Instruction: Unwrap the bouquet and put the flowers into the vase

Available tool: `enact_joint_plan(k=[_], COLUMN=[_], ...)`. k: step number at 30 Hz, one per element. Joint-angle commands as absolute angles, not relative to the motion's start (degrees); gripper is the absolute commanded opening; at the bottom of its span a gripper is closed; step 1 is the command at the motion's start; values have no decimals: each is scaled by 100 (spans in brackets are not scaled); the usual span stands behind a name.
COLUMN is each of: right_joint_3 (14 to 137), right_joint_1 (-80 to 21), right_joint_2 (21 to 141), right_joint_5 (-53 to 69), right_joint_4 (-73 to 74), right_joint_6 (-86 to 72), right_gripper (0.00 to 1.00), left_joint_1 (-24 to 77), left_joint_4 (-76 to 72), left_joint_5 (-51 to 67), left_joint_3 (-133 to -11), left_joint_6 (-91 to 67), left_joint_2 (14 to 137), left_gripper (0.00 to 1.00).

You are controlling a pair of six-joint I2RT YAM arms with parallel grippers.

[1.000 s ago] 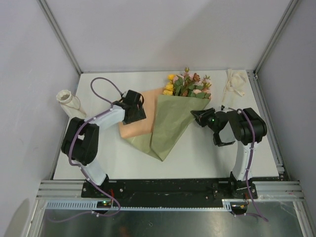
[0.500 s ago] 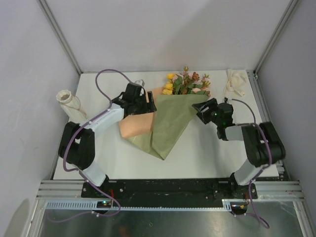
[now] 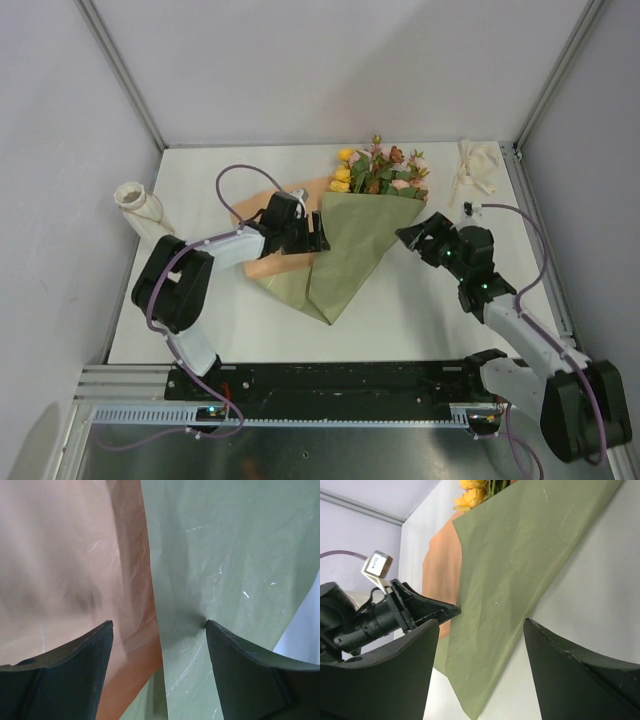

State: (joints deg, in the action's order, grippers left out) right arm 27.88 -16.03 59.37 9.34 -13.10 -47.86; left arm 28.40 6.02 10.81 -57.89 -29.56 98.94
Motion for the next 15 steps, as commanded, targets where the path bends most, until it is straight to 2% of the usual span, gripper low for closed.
enact_joint_plan(k=[1,6,9,15], right_joint_3=[2690,2681,2681,2681], right_joint_1=[-1640,-1644,-1647,-1642], right_joint_2=[5137,4745,4654,4448], right_joint_5=[620,606,604,630], right_joint_4=[-573,-405,-376,-386], right_joint_6=[-4308,-4198,-4196,-4183], right_gripper=[75,75,74,75], left_joint_1=[2947,3051,3150,3387], left_joint_4=[-133,-419,-501,-518], left_joint_5=[1406,1683,1779,2029], left_joint_3=[-5688,-5646,-5613,-5596], left_joint_6=[-3032,-3033,-2992,-2968], left_joint_2=[10011,9999,9899,9809], left_gripper=[78,70,62,54])
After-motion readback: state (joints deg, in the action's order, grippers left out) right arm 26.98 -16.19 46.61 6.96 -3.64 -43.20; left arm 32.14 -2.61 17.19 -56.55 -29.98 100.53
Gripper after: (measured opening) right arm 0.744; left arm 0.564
